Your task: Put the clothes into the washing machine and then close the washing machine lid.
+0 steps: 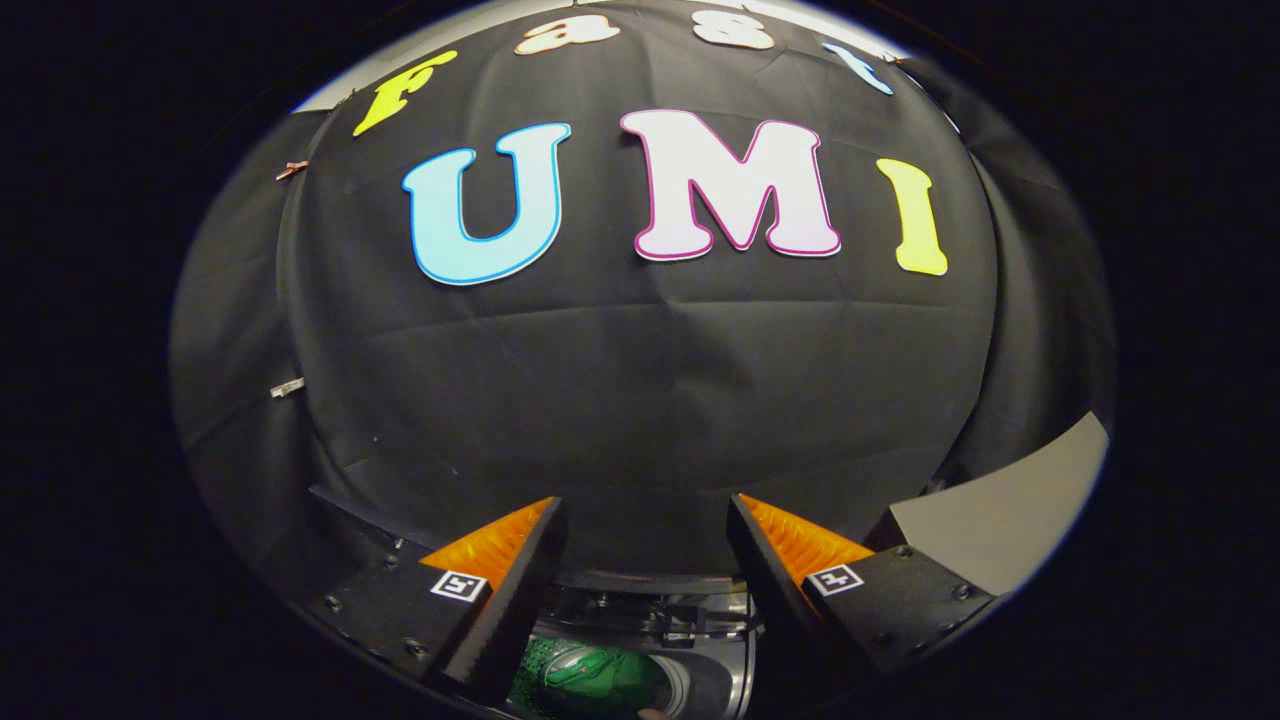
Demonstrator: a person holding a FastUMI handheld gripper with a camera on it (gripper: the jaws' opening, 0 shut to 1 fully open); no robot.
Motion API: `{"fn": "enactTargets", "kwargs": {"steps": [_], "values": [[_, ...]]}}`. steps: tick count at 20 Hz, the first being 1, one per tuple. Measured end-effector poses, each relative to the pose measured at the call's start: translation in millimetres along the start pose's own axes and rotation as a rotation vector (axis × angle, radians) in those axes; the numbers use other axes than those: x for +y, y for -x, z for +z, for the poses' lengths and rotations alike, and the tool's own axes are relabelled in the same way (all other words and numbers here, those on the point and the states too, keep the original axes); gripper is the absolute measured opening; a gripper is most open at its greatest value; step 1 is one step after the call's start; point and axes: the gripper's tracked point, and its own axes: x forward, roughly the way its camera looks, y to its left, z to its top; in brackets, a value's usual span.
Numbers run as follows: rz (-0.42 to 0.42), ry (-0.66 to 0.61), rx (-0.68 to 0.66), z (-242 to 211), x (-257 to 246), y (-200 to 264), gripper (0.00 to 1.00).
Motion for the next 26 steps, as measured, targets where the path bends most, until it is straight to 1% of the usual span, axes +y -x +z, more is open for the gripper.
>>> {"fn": "enactTargets", "kwargs": {"steps": [7,10,12,14,17,26], "values": [[-0.021,0.001,0.013,-43,5,60,1.00],[-0.007,-0.017,0.073,-71,5,83,1.00],[0.010,-0.047,0.076,-80,4,95,1.00],[0.019,-0.048,0.059,-80,3,105,0.99],[0.030,-0.009,0.041,-77,4,121,0.99],[0.127,0.055,-0.041,-63,23,172,0.98]]}}
